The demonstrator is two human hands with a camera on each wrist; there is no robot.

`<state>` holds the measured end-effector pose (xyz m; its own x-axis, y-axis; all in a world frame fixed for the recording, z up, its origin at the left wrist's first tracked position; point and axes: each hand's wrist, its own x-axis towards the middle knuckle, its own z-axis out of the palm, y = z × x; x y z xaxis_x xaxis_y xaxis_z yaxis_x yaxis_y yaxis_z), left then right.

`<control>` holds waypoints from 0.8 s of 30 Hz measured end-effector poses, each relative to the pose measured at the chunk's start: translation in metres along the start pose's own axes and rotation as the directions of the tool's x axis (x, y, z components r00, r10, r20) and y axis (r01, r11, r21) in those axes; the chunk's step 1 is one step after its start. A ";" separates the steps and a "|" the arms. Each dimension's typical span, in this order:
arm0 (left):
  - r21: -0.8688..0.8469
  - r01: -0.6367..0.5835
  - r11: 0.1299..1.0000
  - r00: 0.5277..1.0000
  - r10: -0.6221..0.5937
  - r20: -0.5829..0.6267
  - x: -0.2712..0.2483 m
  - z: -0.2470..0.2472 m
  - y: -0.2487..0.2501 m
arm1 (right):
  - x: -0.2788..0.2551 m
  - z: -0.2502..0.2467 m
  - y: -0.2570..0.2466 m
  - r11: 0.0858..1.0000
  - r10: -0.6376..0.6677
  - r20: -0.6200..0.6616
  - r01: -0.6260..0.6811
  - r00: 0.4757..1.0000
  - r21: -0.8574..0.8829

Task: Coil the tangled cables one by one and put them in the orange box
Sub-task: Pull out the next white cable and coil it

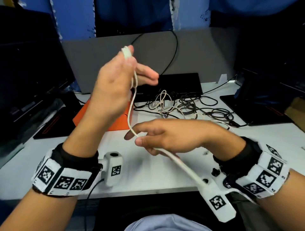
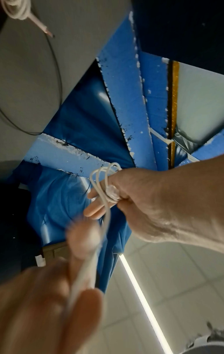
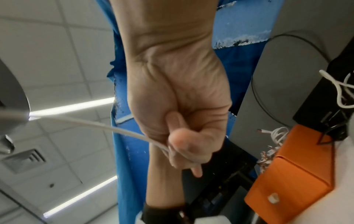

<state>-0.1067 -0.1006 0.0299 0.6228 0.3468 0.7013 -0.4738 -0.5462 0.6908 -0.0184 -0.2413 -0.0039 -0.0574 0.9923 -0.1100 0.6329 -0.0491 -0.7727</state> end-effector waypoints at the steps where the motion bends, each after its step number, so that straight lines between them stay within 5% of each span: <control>1: 0.193 -0.024 0.981 0.996 0.007 0.086 0.000 -0.003 -0.001 | -0.005 -0.004 -0.004 0.998 -0.042 -0.007 0.042 0.999 0.055; 3: 0.470 -0.076 0.879 0.962 -0.059 0.266 0.000 -0.012 -0.002 | -0.016 -0.017 -0.009 0.982 -0.105 -0.061 0.113 0.993 0.149; 5: 0.477 -0.052 0.877 0.885 -0.180 0.429 -0.001 -0.021 0.000 | -0.027 -0.032 -0.010 0.964 -0.131 -0.137 0.158 0.982 0.214; 9: 0.143 0.226 0.964 0.720 -0.264 0.641 -0.004 -0.037 0.005 | -0.041 -0.053 -0.002 0.902 -0.195 -0.166 0.243 0.967 0.358; 13: -0.086 0.375 0.923 0.570 -0.157 0.807 -0.005 -0.049 0.001 | -0.047 -0.063 0.007 0.880 -0.290 0.035 0.252 0.956 0.402; 15: -0.154 0.381 0.912 0.593 -0.113 0.797 -0.006 -0.050 -0.002 | -0.050 -0.066 0.009 0.891 -0.293 0.099 0.235 0.951 0.388; 17: -0.301 0.418 0.857 0.703 -0.095 0.705 -0.003 -0.052 -0.003 | -0.056 -0.074 0.011 0.931 -0.255 0.058 0.229 0.965 0.284; 21: -0.704 0.521 0.482 0.835 -0.119 0.537 0.013 -0.068 -0.004 | -0.065 -0.099 0.022 0.975 -0.183 -0.281 0.210 0.942 0.071; 24: -0.805 0.464 0.370 0.886 -0.193 0.422 0.017 -0.065 -0.006 | -0.054 -0.105 0.033 0.986 -0.114 -0.482 0.160 0.868 0.055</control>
<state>-0.1341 -0.0417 0.0491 0.9059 0.0906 0.4137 -0.3873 0.5725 0.7226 0.0869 -0.2847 0.0419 0.2504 0.9224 0.2942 0.5723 0.1041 -0.8134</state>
